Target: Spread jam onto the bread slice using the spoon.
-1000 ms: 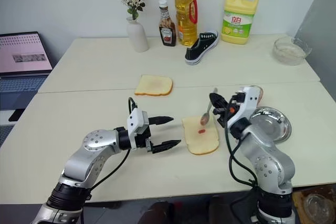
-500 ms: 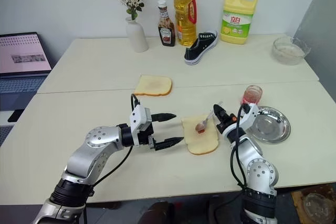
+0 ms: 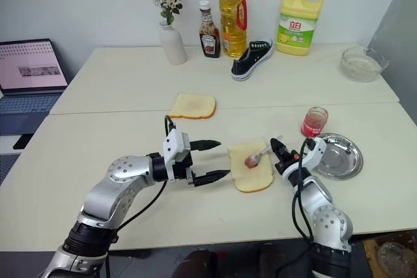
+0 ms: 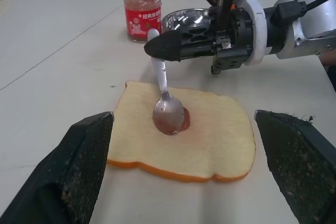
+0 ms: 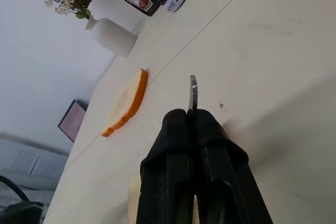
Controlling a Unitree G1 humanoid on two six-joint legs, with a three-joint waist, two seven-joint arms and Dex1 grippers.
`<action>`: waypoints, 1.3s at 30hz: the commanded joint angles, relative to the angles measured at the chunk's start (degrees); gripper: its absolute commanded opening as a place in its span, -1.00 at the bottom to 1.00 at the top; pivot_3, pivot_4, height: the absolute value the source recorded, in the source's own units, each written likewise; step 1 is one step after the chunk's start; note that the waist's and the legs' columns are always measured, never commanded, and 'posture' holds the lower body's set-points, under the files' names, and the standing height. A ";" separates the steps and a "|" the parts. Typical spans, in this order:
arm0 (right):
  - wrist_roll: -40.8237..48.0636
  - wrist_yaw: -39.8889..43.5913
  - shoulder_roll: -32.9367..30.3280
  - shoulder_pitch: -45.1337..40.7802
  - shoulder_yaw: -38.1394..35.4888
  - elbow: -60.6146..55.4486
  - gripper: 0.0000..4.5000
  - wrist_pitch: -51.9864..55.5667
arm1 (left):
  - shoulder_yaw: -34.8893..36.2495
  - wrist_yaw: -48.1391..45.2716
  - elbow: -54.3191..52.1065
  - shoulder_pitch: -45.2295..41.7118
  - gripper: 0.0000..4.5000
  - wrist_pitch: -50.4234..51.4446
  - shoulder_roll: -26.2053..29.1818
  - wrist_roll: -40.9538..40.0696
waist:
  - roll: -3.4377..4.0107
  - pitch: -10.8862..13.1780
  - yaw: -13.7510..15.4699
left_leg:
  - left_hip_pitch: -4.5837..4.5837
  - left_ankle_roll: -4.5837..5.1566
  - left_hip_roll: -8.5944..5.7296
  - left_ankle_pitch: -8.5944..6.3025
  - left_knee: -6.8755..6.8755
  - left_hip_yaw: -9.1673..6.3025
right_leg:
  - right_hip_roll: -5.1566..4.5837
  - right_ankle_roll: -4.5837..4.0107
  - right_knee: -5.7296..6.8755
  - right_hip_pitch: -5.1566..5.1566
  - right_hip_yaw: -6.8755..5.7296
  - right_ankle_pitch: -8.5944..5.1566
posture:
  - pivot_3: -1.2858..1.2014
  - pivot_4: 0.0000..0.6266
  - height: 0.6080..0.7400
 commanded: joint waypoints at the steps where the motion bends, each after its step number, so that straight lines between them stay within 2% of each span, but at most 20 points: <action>1: 1.42 -0.92 -1.50 3.03 -0.69 -3.02 -0.99 1.83 | -0.06 -0.06 -1.74 -1.00 1.00 -0.03 -0.03 -0.54 | 0.00 0.00 0.00 | 0.00 0.00 0.00 0.00 0.00 0.00 | 0.00 0.00 0.00 0.00 0.00 0.00 | 0.03 -0.52 1.00; 13: 8.12 -3.39 -2.28 5.43 -0.30 -7.06 -0.99 3.78 | -0.26 -0.38 -1.29 -1.69 1.00 0.25 -0.32 -0.44 | 0.00 0.00 -0.05 | 0.00 0.00 0.01 0.00 0.00 0.00 | 0.00 0.00 0.00 0.00 0.00 0.00 | 0.03 -0.52 1.00; 23: 16.88 -8.41 -1.92 3.24 -2.20 -7.16 -0.99 3.19 | -0.12 -0.23 -2.09 -1.16 1.00 0.76 -0.33 -0.55 | 0.00 0.00 -0.11 | 0.00 0.00 0.02 0.00 0.00 0.01 | 0.01 0.00 0.00 0.00 0.01 0.00 | 0.03 -0.52 1.00; 32: 14.56 -6.73 -1.79 4.44 -0.43 -3.29 -0.99 1.82 | -0.05 -0.32 -2.18 -0.96 1.00 0.71 -0.13 -0.50 | 0.00 0.00 -0.12 | 0.00 0.00 0.02 0.00 0.00 0.02 | 0.01 0.00 0.01 0.00 0.01 0.00 | 0.03 -0.52 1.00; 39: 9.02 -4.68 -2.54 4.81 1.35 1.70 -0.99 -0.08 | -0.19 -0.39 -2.17 -1.02 1.00 0.62 -0.16 -0.41 | -0.21 -0.13 -0.14 | 0.11 0.00 0.05 0.00 0.00 0.03 | 0.04 0.00 0.00 0.07 0.01 0.00 | 0.03 -0.52 1.00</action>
